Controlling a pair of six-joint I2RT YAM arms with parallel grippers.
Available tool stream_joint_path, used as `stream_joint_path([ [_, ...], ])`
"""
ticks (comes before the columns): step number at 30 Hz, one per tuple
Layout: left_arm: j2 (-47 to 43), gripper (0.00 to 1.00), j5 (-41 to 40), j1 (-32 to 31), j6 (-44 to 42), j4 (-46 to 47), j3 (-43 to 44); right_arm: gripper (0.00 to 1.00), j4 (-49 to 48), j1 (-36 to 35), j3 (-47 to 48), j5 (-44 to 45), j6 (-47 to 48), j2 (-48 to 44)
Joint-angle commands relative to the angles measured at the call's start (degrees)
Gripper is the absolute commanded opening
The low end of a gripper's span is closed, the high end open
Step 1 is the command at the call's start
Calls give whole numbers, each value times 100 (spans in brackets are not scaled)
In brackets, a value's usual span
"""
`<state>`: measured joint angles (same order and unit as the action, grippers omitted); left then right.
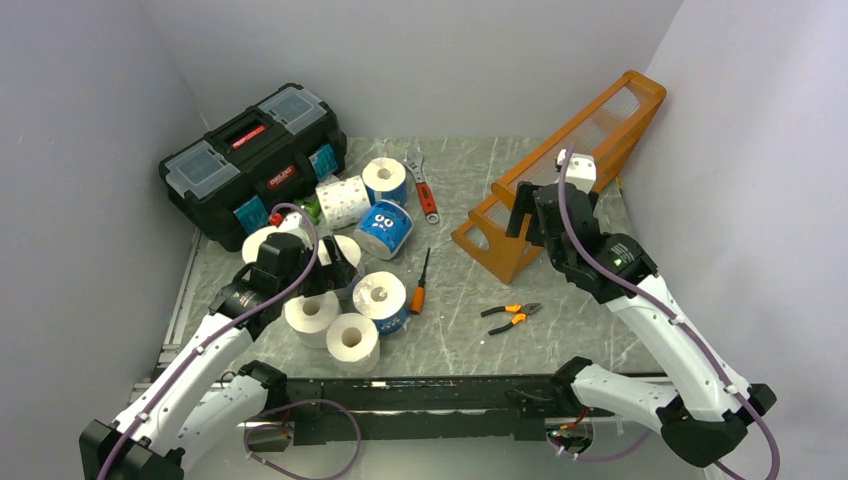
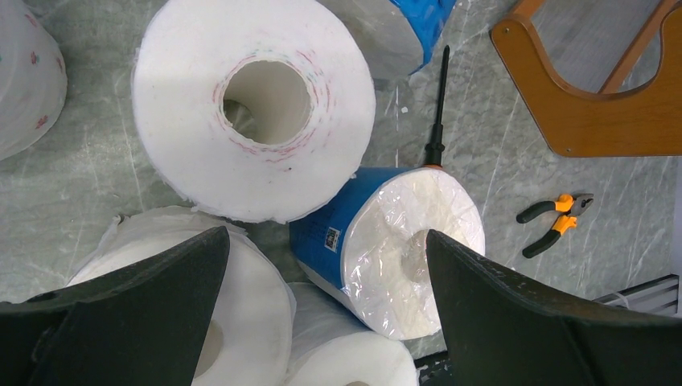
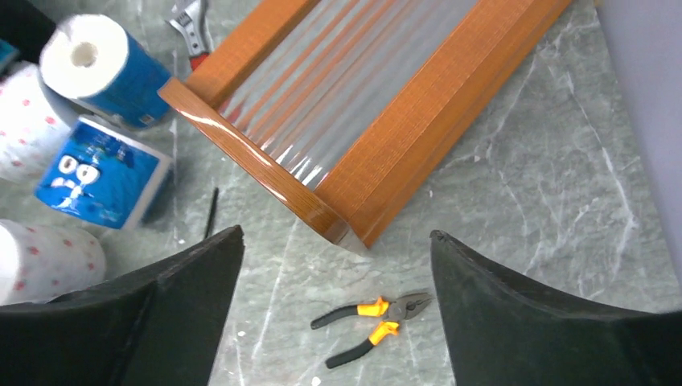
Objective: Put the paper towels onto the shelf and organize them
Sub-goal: Adjust the shelf at the center of the board.
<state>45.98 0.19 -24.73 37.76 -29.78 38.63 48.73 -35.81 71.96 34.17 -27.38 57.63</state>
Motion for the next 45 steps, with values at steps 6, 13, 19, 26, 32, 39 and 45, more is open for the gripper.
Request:
stream_joint_path([
  [6,-49,99,107,-13,88,199,48,100,-129,155,440,779,-779,-285],
  [13,-99,99,170,-14,101,208,91,100,-665,1774,641,-742,-1243,44],
  [19,-146,99,216,-14,83,200,88,100,-822,2343,982,-1488,-1516,775],
  [26,-214,99,210,-13,56,214,98,100,-960,2565,1085,-1653,-1552,1285],
  [32,-187,99,268,-13,43,261,97,100,-1097,2668,1068,-1773,-1635,1408],
  [39,-183,99,297,-11,65,289,68,98,-1515,2715,856,-2276,-1625,1479],
  [45,-260,99,276,-13,85,274,-16,93,-2282,2884,163,-2907,-1664,1166],
])
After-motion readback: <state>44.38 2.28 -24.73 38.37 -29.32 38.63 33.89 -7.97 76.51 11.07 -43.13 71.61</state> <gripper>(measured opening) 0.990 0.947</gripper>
